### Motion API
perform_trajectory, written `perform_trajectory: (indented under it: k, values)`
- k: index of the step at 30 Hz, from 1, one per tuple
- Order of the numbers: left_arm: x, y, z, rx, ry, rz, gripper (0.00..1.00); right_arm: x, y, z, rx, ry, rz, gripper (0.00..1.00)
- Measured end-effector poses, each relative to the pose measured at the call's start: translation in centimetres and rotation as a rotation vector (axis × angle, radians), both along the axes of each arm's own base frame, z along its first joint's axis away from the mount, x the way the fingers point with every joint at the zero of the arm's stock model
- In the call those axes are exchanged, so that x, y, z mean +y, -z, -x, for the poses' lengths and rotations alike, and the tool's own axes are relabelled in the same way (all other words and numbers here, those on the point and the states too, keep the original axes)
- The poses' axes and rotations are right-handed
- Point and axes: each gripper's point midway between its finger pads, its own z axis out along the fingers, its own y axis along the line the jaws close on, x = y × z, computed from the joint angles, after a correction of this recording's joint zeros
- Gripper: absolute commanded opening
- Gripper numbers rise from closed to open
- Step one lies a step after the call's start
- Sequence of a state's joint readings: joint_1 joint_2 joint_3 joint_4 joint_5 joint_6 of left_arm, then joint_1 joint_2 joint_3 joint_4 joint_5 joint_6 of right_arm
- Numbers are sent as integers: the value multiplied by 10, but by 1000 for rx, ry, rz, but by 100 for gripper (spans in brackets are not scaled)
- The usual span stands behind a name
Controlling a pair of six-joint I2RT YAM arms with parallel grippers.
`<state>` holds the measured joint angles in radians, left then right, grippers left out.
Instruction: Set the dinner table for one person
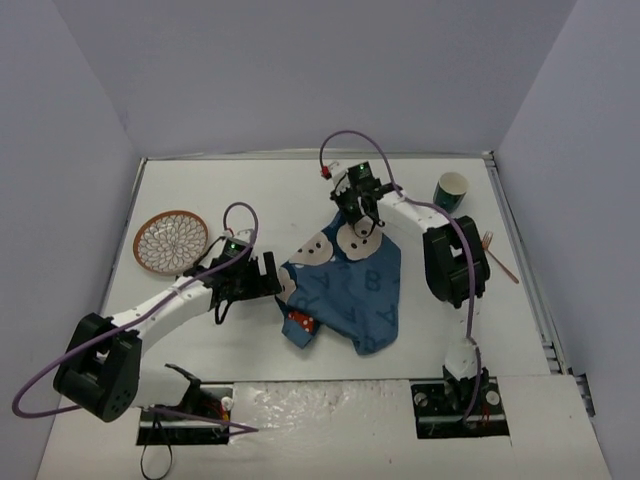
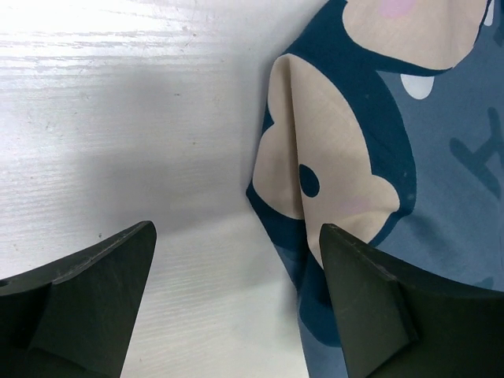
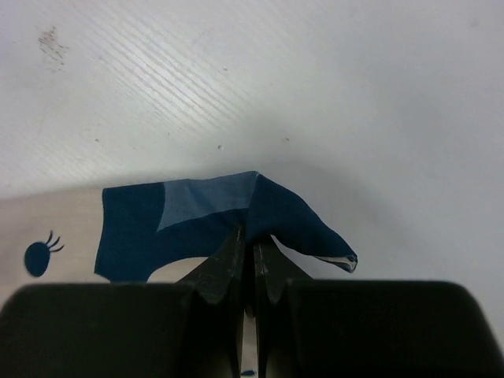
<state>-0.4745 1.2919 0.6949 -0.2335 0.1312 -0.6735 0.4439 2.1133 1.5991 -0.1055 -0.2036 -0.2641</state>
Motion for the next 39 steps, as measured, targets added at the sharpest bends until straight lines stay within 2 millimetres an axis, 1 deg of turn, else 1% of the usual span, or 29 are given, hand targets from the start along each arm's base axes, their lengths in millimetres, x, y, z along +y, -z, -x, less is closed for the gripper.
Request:
perform_trajectory:
  k: [1, 2, 5, 7, 8, 9, 11, 12, 14, 19, 22, 24, 26, 29, 31, 34, 37, 39]
  values:
    - [1, -2, -1, -5, -4, 4, 81, -2, -15, 2, -23, 5, 3, 0]
    - [1, -5, -2, -16, -6, 10, 81, -2, -37, 2, -65, 9, 1, 0]
    - [0, -16, -8, -54, -12, 33, 81, 6, -108, 9, -205, -2, -34, 0]
    - [-2, -22, -12, -73, -11, 47, 81, 11, -150, 17, -288, -10, -65, 0]
    - [-4, -23, -14, -76, -13, 55, 81, 12, -168, 21, -324, -12, -79, 0]
    - [-6, -24, -14, -72, -16, 66, 80, 13, -180, 24, -352, -12, -89, 0]
    - [-10, -21, -15, -47, -27, 88, 78, 8, -189, 27, -378, 2, -91, 0]
    - [-14, -18, -15, -24, -34, 106, 77, 4, -187, 27, -377, 16, -81, 0]
    - [-18, -9, -12, 24, -45, 123, 76, -5, -170, 26, -352, 40, -47, 0]
    - [-37, 5, 0, 108, -50, 164, 76, -25, -124, 20, -264, 117, 17, 0]
    - [-50, 11, 11, 138, -23, 166, 77, -36, -112, 16, -240, 168, 33, 0]
    - [-58, 14, 17, 159, -9, 164, 77, -42, -109, 13, -235, 204, 35, 0]
    - [-64, 16, 22, 185, -3, 153, 81, -49, -110, 10, -237, 236, 32, 0]
    - [-65, 16, 27, 208, -9, 136, 85, -54, -110, 8, -236, 270, 29, 0]
    - [-62, 13, 30, 210, -16, 126, 88, -58, -110, 7, -236, 292, 26, 0]
    - [-58, 2, 33, 196, -17, 131, 88, -63, -110, 4, -236, 325, 22, 0]
    - [-63, -8, 34, 176, 8, 156, 87, -65, -106, 1, -230, 355, 13, 0]
    - [-70, -10, 34, 179, 35, 162, 87, -66, -101, 0, -222, 371, 11, 0]
